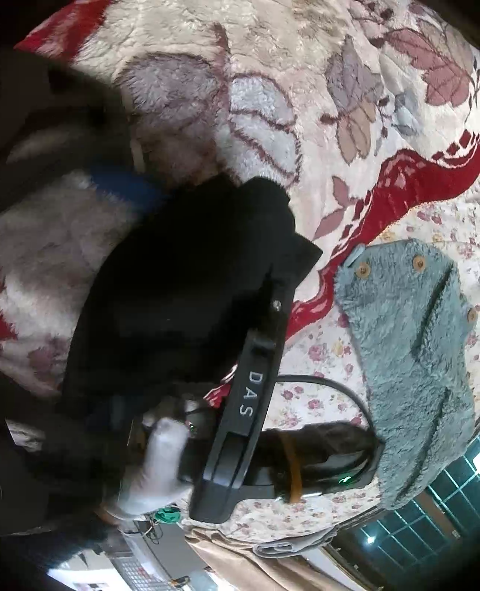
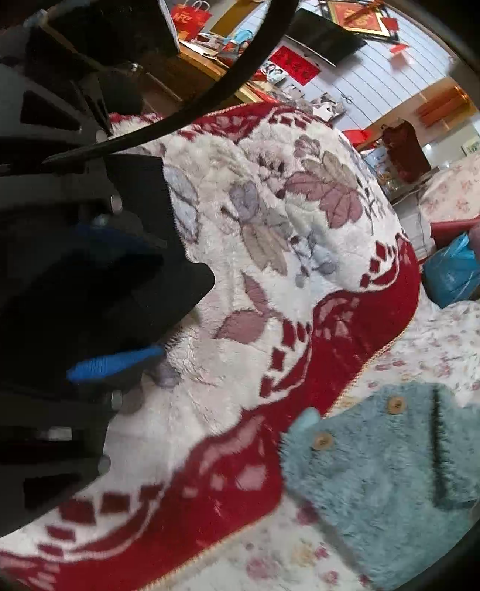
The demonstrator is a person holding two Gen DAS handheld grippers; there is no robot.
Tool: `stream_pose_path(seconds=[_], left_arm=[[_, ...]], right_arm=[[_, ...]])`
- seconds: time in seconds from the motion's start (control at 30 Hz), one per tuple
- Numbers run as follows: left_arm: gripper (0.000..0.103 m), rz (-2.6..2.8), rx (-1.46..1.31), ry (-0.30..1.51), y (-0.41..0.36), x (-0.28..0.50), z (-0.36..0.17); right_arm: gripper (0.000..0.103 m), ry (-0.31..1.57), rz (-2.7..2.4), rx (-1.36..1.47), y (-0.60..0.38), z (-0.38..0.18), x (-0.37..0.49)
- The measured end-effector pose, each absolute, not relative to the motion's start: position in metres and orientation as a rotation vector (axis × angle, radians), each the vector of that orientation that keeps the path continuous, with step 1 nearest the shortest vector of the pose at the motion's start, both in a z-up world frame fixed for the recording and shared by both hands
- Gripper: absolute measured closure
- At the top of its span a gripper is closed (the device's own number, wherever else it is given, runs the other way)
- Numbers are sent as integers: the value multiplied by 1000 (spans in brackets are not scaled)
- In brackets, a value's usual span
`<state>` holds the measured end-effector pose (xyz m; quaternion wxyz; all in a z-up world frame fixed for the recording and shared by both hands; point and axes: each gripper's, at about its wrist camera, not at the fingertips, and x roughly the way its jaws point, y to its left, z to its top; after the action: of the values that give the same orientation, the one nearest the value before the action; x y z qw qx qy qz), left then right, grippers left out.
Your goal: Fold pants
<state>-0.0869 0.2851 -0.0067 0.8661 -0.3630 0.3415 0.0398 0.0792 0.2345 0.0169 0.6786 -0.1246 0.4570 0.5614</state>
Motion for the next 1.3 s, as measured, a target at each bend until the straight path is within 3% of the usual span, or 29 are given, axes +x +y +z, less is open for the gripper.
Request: stream_pose_path(seconds=[0.03,0.07,0.17,0.4,0.73,1.03,1.3], left_arm=[[76,93,-783,748,291,-84,-13],[77,73,-826,746,296,-85,-17],[84,42,-850,714,298,-90,-10],[86,14,-673,606,259,-106,50],[86,-274,-426,536,134,-101,127],[86,-435,-317,702,13,-60,94],[86,-411,-254,809,-26,-46,52]], right_arm=[[75,1015,1255,-253,231,18,79],[81,1007,1255,-221,226,21,80],[86,981,1273,-92,203,37,79],[87,855,1284,121,135,97,60],[87,686,1186,385,-24,158,46],[87,729,947,485,-158,117,36],[87,797,760,534,-213,59,42]])
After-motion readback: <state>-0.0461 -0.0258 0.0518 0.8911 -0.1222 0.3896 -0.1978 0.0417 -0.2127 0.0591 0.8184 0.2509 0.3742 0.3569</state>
